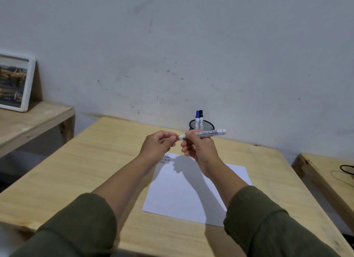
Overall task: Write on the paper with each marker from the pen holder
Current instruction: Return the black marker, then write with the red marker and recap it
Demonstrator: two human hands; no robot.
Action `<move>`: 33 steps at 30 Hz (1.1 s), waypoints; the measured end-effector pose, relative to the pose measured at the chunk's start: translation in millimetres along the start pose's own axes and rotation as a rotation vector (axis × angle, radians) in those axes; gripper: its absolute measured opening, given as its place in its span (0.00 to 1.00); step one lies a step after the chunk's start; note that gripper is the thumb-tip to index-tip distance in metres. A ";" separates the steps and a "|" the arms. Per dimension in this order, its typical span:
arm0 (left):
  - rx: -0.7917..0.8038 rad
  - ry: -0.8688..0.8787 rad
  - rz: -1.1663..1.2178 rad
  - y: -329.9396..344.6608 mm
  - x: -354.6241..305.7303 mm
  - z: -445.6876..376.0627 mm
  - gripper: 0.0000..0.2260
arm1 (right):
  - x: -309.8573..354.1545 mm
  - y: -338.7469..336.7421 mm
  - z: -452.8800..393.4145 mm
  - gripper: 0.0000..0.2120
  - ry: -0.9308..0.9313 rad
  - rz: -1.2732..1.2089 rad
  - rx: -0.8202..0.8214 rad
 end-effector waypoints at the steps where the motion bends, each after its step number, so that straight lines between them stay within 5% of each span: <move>1: 0.001 -0.003 -0.001 1.0 -1.7 -0.3 0.04 | 1.0 -1.0 0.4 0.07 -0.002 0.007 0.004; 13: -0.064 0.148 -0.349 8.8 -18.0 2.8 0.02 | 2.9 -2.6 4.9 0.10 0.040 -0.099 0.012; 21: -0.014 -0.035 0.176 4.6 -18.0 -6.4 0.07 | 17.7 -8.5 14.6 0.03 -0.029 0.064 0.142; 28: -0.136 -0.050 0.306 -0.1 -29.9 -23.1 0.09 | 31.4 -30.2 24.6 0.24 0.099 0.058 0.296; 33: -0.067 0.015 0.272 18.3 -46.3 -31.8 0.10 | 33.3 -38.8 27.0 0.13 0.041 0.350 0.132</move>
Point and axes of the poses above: each hand's wrist, its own z-axis away from the middle knuckle, its own y-axis out of the palm, x = y × z, the point moved 3 cm from there along -z, towards the middle knuckle, and after that the axes turned 15 degrees about y, right-handed, at the moved point
